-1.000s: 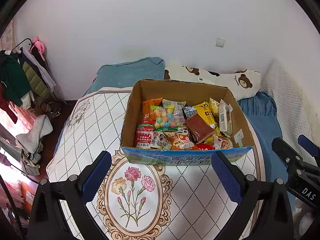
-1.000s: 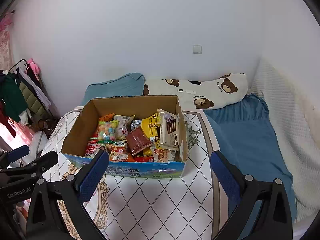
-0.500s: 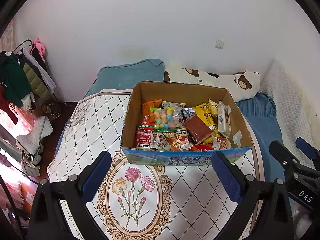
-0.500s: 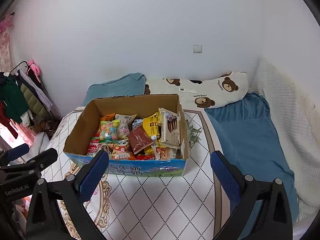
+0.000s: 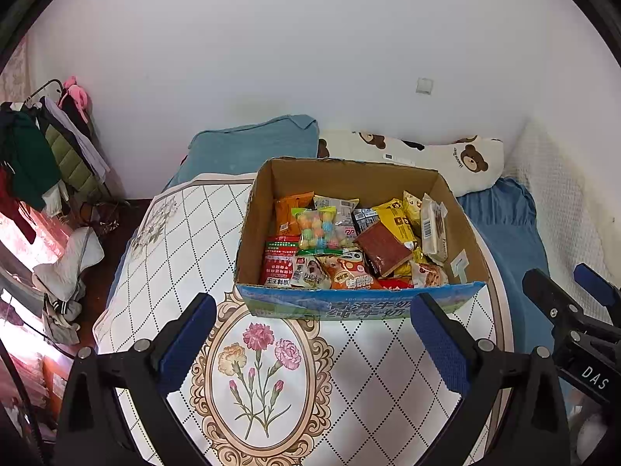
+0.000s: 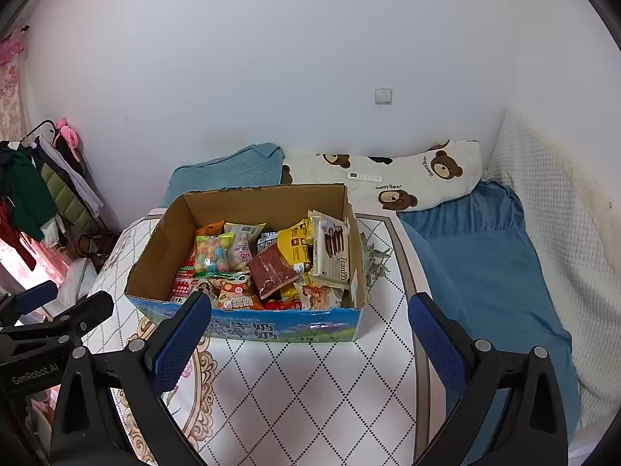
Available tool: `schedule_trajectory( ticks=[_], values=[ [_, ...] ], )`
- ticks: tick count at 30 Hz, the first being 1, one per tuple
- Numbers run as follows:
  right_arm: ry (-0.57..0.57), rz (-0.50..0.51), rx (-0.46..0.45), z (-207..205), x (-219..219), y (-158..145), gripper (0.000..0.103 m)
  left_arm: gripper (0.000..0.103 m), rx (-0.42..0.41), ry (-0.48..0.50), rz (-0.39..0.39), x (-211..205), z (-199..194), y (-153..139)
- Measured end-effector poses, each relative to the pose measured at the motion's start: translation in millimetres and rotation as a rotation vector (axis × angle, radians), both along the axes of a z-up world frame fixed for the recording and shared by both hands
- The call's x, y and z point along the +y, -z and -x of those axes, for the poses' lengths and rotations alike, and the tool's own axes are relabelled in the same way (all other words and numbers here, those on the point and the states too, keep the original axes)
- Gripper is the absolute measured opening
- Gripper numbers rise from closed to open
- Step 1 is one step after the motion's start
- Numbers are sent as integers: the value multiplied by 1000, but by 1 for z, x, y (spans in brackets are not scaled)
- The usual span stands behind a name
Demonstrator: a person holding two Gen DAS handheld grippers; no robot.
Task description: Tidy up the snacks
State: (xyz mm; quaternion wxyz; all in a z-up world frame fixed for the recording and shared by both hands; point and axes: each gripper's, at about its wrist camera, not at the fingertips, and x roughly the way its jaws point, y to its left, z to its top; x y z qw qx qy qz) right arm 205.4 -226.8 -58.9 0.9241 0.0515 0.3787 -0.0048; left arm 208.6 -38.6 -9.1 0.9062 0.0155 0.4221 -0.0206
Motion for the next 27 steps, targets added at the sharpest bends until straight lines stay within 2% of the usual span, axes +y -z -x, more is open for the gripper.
schedule_trajectory(
  ticks=[27],
  values=[
    [-21, 1, 8, 1, 1, 2, 103, 102, 5, 6, 4, 1, 0, 2]
  ],
)
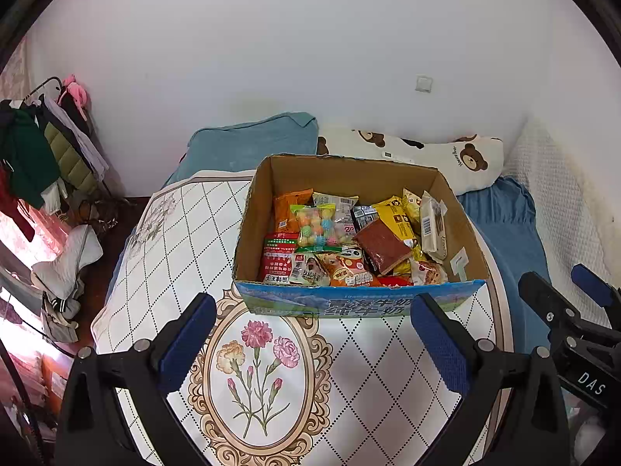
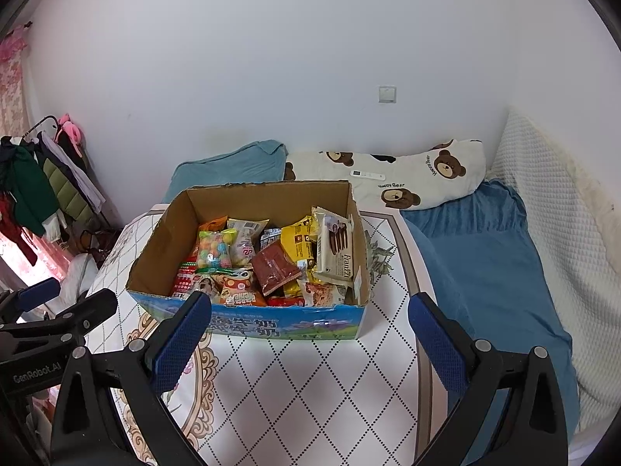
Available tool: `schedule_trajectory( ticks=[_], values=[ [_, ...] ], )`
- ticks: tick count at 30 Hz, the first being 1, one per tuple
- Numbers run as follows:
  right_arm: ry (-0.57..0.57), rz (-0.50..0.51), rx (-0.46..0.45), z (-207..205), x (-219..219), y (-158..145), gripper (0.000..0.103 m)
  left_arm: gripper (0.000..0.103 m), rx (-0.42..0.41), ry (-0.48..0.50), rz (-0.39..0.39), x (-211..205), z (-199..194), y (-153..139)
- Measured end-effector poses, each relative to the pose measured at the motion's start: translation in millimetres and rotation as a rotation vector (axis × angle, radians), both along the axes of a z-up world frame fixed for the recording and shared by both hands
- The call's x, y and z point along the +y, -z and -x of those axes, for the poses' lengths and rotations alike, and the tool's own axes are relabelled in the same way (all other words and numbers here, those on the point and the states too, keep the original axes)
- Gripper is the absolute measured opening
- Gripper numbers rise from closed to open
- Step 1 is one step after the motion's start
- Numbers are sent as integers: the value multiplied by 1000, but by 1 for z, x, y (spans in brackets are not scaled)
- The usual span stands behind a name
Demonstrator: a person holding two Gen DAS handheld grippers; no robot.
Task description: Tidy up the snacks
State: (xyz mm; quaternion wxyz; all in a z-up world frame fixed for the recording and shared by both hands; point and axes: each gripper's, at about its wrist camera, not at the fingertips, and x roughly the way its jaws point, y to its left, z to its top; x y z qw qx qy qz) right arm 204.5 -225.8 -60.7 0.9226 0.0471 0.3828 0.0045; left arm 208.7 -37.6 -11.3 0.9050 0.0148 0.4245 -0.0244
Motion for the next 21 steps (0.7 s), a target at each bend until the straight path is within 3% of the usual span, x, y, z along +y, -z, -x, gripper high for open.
schedule_trajectory(
  ticks=[21],
  values=[
    [5, 2, -6, 1, -3, 1, 103, 102, -11, 10, 0, -1, 0, -2]
  ],
)
